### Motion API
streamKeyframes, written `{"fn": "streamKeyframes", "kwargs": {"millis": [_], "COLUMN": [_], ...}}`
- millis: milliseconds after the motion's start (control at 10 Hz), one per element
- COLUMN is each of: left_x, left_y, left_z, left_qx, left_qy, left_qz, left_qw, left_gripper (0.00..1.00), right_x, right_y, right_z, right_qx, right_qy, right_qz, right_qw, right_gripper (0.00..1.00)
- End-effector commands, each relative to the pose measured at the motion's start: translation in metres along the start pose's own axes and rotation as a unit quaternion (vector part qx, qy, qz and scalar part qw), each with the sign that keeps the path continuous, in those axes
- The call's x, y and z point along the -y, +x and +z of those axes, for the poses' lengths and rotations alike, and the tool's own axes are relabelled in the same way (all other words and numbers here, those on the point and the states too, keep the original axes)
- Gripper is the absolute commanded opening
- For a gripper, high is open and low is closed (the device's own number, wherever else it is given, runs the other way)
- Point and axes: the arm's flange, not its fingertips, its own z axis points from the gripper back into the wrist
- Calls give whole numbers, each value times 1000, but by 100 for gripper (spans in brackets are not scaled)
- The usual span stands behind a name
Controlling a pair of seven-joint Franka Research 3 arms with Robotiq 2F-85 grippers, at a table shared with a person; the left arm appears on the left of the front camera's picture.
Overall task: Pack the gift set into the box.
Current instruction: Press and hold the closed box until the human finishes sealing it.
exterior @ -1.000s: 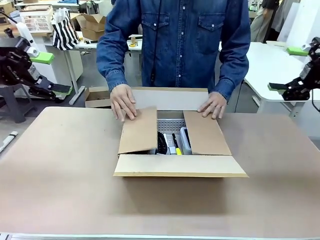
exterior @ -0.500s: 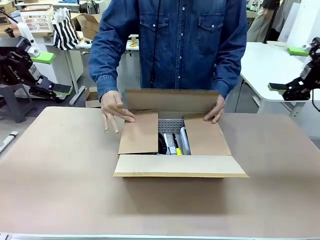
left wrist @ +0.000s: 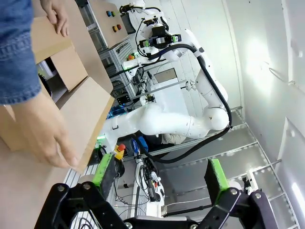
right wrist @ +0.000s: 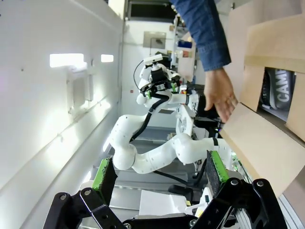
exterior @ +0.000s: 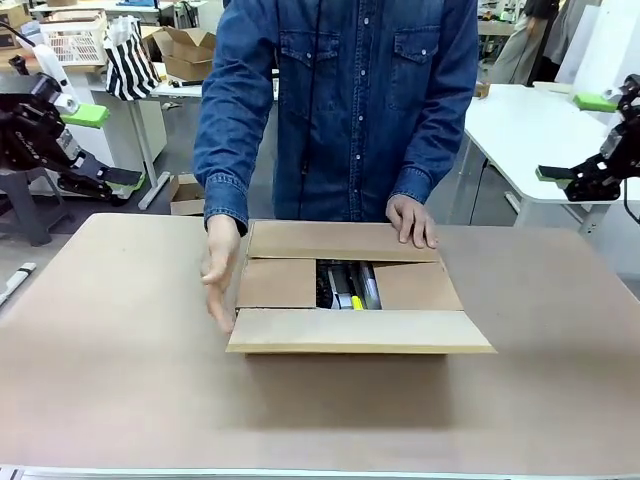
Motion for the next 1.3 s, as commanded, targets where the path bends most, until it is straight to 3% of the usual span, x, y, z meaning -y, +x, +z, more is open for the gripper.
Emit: {"fn": "streamKeyframes", "kwargs": {"millis": [0, 1200], "left_x": [1, 1], "left_y": [1, 1], "left_z": [0, 0], "left_qx": [3, 3], "left_qy": [-11, -11], "left_qz": [-11, -11], "left_qw": [1000, 1000], "left_gripper": [100, 100], "right_x": [-3, -3], "right_y": [4, 4], "right_z": [-2, -2], "right_qx": [2, 2], "right_qy": [12, 12], "right_qz": [11, 11], "right_qw": [1000, 1000], "right_gripper": [100, 100]}}
